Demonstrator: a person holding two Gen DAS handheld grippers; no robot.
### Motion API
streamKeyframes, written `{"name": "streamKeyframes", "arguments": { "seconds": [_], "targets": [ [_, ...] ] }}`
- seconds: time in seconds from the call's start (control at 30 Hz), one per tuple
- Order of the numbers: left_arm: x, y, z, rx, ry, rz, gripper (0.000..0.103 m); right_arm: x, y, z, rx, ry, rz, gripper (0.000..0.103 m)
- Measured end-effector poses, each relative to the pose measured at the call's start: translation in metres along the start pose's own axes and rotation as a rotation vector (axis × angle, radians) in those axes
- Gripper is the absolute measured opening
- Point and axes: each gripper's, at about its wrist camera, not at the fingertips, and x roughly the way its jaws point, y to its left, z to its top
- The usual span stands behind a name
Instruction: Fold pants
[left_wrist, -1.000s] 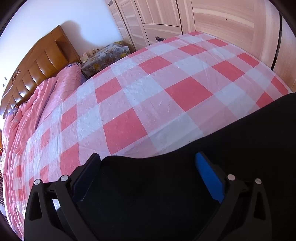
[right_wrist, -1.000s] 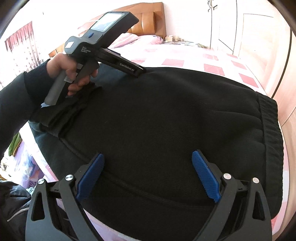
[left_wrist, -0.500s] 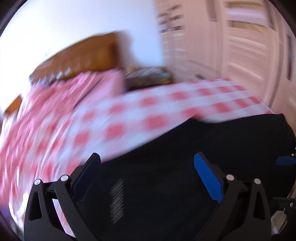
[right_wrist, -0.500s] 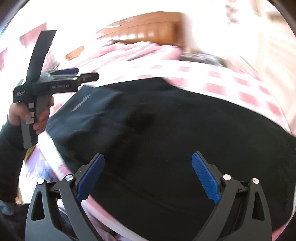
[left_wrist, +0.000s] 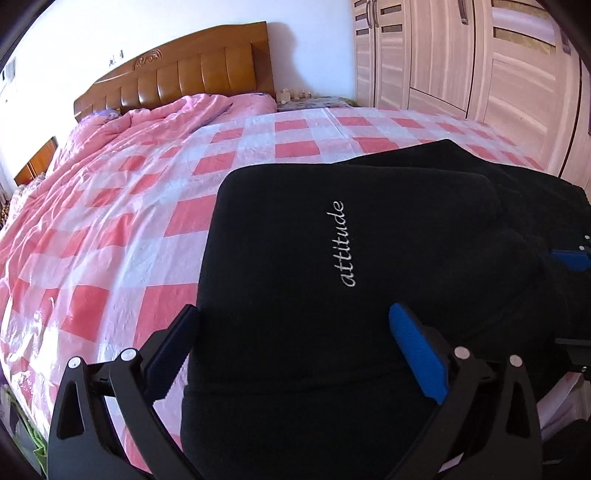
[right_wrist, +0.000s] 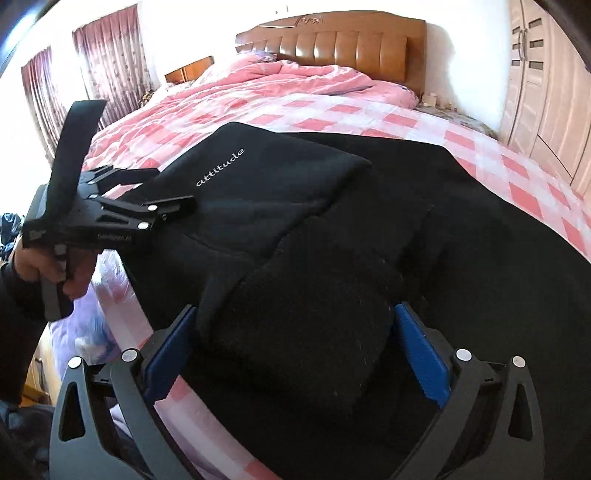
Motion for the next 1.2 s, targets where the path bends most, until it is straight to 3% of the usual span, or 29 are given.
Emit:
{"name": "streamKeyframes", "arguments": {
  "seconds": [0.1,0.17,0.2,0.27,0.37,0.47,0.6,0.7,0.83,1.0,1.2],
  "targets": [
    [-0.007,-0.01,0.006,0.034,0.014,0.093,0.102,-0.024,0.004,-0.006,0.007,-0.066,-0.001,0.098],
    [-0.027,-0.025,0.013,0.065,-0.037,0.173,0.101,-0.057,-0.007,-0.02,0.042,-0.138,-0.033,0.098],
    [-0.037,-0.032,0.017,0.066,-0.068,0.155,0.101,-0.072,-0.017,-0.027,0.075,-0.173,-0.045,0.098],
    [-0.053,-0.053,0.029,0.057,-0.107,0.043,0.101,-0.106,-0.047,-0.052,0.2,-0.237,-0.057,0.098],
    [-0.054,-0.105,0.042,0.148,-0.109,-0.086,0.101,-0.145,-0.097,-0.1,0.44,-0.291,-0.101,0.098],
    [-0.039,-0.156,0.048,0.247,-0.091,-0.122,0.101,-0.174,-0.139,-0.154,0.688,-0.353,-0.083,0.098],
    [-0.012,-0.19,0.046,0.291,-0.032,-0.131,0.101,-0.178,-0.171,-0.192,0.869,-0.34,-0.033,0.098],
    [0.008,-0.193,0.038,0.307,0.014,-0.117,0.102,-0.169,-0.182,-0.191,0.891,-0.315,-0.014,0.098],
    [0.017,-0.18,0.04,0.252,0.039,-0.178,0.102,-0.156,-0.186,-0.174,0.866,-0.255,-0.033,0.098],
    [0.015,-0.182,0.038,0.261,0.021,-0.165,0.102,-0.146,-0.195,-0.167,0.879,-0.21,-0.04,0.099],
    [0.015,-0.181,0.038,0.254,0.018,-0.173,0.102,-0.135,-0.186,-0.163,0.925,-0.185,0.1,0.099]
  ]
}}
